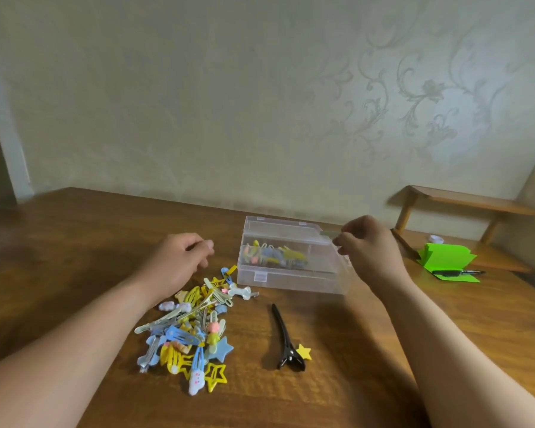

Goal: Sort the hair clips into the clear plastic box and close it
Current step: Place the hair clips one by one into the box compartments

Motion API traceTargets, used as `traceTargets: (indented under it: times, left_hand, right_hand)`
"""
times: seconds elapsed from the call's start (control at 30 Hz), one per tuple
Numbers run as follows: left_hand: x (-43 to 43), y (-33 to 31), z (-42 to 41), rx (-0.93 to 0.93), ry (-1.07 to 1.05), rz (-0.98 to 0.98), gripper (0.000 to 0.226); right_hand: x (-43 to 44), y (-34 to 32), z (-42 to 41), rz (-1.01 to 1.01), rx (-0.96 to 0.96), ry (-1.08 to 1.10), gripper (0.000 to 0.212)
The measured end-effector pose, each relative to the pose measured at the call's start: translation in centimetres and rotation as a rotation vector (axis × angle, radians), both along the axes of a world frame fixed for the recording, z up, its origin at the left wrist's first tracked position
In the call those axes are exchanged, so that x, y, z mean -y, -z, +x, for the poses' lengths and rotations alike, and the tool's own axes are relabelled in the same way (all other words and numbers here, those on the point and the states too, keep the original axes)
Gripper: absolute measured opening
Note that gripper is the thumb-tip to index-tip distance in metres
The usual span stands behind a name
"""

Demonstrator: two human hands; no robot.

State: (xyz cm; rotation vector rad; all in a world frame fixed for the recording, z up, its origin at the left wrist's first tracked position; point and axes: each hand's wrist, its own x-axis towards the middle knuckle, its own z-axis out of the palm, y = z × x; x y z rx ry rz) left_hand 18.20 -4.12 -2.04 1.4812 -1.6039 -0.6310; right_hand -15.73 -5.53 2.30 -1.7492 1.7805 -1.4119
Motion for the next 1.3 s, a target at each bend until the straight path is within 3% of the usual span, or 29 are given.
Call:
traceTargets:
  times: [0.2, 0.37, 0.53, 0.73, 0.93, 1.07, 1.2, 1.3]
  left_hand:
    - [0.6, 0.2, 0.1, 0.001, 0.004, 0.003, 0.028]
    - [0.6, 0.2, 0.1, -0.002, 0.012, 0.015, 0.028]
    - [0.4, 0.0, 0.0, 0.011, 0.007, 0.022, 0.028]
    - [0.7, 0.1, 0.1, 0.019, 0.004, 0.021, 0.027]
    - [0.5, 0.1, 0.1, 0.020, 0.003, 0.012, 0.027]
    - [-0.2, -0.1, 0.1, 0.005, -0.010, 0.000, 0.027]
    - [-0.9, -0.2, -0.2, -0.001, -0.051, -0.022, 0.028]
    - [-1.1, -0.4, -0.4, 0.012, -0.087, -0.025, 0.029]
  right_hand:
    - [3.5, -1.3, 0.6, 0.164, -0.387, -0.070, 0.011]
    - [5.0, -1.1, 1.3, 0.258, -0.543, -0.097, 0.008]
    - [5.3, -1.3, 1.8, 0.290, -0.569, -0.094, 0.004]
    - [4.8, -1.1, 2.0, 0.272, -0.628, -0.118, 0.019]
    - [2.2, -1.7, 1.5, 0.074, -0.398, -0.062, 0.019]
    - [-1.8, -1.1, 1.8, -0.019, -0.205, -0.204, 0.014]
    - [-4.6, -1.2, 2.2, 0.103, -0.331, -0.470, 0.011]
    - [-5.6, -2.1, 2.1, 0.394, -0.525, -0.691, 0.007]
